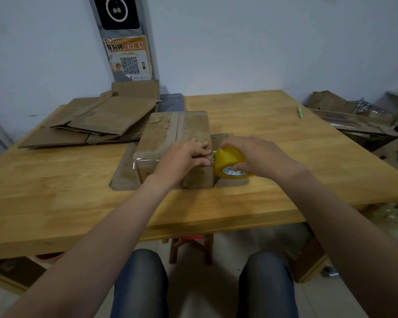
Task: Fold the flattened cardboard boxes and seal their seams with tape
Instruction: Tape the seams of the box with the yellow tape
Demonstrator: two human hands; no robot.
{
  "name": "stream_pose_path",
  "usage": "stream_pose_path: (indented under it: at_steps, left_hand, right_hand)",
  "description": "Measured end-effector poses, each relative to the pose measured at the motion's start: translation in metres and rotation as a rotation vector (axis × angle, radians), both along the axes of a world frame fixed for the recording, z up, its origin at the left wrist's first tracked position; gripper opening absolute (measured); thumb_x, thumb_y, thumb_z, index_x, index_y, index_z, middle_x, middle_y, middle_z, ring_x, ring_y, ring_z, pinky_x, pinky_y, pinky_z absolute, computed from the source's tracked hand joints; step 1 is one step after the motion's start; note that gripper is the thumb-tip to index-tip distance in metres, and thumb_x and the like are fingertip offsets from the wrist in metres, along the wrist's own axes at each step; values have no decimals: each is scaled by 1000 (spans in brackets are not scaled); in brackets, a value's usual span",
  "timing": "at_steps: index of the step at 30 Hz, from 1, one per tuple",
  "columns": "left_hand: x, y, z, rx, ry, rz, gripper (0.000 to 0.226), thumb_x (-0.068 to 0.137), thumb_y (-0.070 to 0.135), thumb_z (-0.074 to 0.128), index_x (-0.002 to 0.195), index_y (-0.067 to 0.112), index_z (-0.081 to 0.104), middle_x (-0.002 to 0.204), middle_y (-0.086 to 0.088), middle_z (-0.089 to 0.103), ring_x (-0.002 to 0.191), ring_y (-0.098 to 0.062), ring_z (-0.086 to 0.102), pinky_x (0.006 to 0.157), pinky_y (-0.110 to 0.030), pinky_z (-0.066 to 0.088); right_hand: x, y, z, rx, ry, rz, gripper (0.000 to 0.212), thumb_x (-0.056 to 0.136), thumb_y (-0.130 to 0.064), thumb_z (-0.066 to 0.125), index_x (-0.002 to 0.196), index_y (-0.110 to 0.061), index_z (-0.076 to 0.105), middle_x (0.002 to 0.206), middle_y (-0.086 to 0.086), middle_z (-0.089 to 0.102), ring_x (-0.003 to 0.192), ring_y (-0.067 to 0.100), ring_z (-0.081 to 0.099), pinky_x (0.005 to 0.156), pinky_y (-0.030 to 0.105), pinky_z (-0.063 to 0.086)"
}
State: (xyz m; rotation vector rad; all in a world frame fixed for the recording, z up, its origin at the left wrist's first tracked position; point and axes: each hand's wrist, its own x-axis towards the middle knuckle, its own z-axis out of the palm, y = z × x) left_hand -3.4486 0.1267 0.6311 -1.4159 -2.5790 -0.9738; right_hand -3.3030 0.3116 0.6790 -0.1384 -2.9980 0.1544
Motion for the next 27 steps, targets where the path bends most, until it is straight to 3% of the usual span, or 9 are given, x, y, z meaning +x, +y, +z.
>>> stream_pose_path:
  at_steps: [3,6,11,14,17,19,23,27]
  left_hand:
    - [-8,-9,11,-67,10,2,51,82,31,83,130,25,69,147,5,57,143,-14,44,121,-34,28]
    - [-17,-25,20,-105,16,4,56,79,33,85,132,25,68,148,9,56,143,-11,44,123,-37,28]
    - [-35,-56,31,-136,25,138,68,68,47,87,129,24,70,145,11,59,140,-12,47,118,-35,28]
    - [-39,-66,30,-138,28,225,75,64,58,85,130,24,70,142,12,62,137,-12,51,117,-41,37]
    - [-38,-65,27,-138,42,217,70,71,53,85,132,21,68,143,11,60,138,-12,50,118,-41,35]
    - [-41,-70,26,-126,35,199,66,73,50,84,131,22,69,142,12,60,139,-11,49,120,-43,33]
    - [-53,-103,18,-39,-33,146,59,75,31,87,130,18,69,141,7,61,141,-9,46,123,-32,27]
    - [-67,-138,17,-23,-108,35,50,82,18,80,129,25,65,130,25,60,133,11,42,121,-20,28]
  right_hand:
    - [-2,-6,0,122,-49,10,71,95,-29,71,147,-57,31,148,-10,45,128,23,45,76,35,39]
    - [-3,-15,4,241,-143,16,77,102,-25,60,151,-64,14,153,0,35,125,28,46,73,36,42]
    - [-8,-21,6,294,-198,11,83,104,-6,51,147,-68,18,159,6,29,127,35,46,77,43,54]
    - [-11,-28,9,317,-218,-11,88,100,3,46,150,-64,20,161,9,27,132,37,45,75,39,49]
    - [-15,-37,10,318,-233,-40,88,100,2,42,153,-61,13,159,11,29,130,37,45,69,38,43]
    - [-18,-40,8,302,-252,-53,90,100,3,41,153,-62,10,160,11,27,134,40,41,74,40,45]
    - [-20,-45,10,294,-273,-83,95,98,7,40,152,-64,8,161,11,27,134,41,41,81,43,42]
    - [-21,-51,12,287,-300,-120,91,99,5,39,152,-64,11,159,10,29,134,41,40,88,47,42]
